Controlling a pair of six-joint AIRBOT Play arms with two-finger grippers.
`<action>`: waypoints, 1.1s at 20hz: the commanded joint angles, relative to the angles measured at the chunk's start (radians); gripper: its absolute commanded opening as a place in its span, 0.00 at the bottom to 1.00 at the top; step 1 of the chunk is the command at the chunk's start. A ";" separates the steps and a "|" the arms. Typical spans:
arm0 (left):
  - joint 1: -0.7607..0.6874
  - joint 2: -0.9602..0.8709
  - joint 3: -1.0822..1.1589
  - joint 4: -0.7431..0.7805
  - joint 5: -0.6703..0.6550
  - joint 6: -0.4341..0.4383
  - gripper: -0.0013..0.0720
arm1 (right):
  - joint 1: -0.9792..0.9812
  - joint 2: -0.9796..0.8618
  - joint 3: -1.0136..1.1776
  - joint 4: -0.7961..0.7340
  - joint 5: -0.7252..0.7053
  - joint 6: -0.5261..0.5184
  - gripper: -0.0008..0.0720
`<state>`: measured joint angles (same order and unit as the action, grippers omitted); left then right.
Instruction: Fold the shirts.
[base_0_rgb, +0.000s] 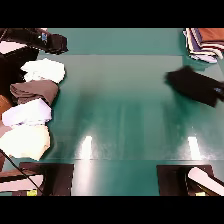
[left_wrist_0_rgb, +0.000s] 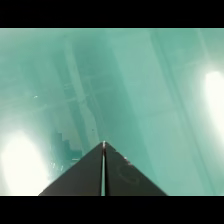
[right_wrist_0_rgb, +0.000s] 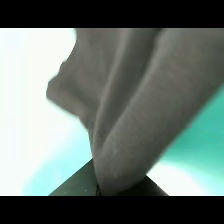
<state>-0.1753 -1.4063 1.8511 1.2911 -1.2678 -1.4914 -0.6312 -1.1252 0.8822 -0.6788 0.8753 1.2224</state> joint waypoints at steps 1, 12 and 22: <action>-0.002 0.000 0.001 -0.002 0.004 -0.002 0.05 | -0.256 0.066 -0.072 -0.073 0.026 0.000 0.03; -0.002 0.000 0.001 -0.001 0.000 0.000 0.05 | -0.448 -0.051 0.183 -0.385 0.350 0.000 0.74; -0.002 0.000 0.001 -0.005 -0.019 -0.001 0.05 | -0.259 0.081 0.248 -0.093 0.359 0.034 0.73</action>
<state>-0.1768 -1.4063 1.8511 1.2888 -1.2716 -1.4929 -1.0107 -1.0882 1.1393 -0.8852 1.2308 1.2514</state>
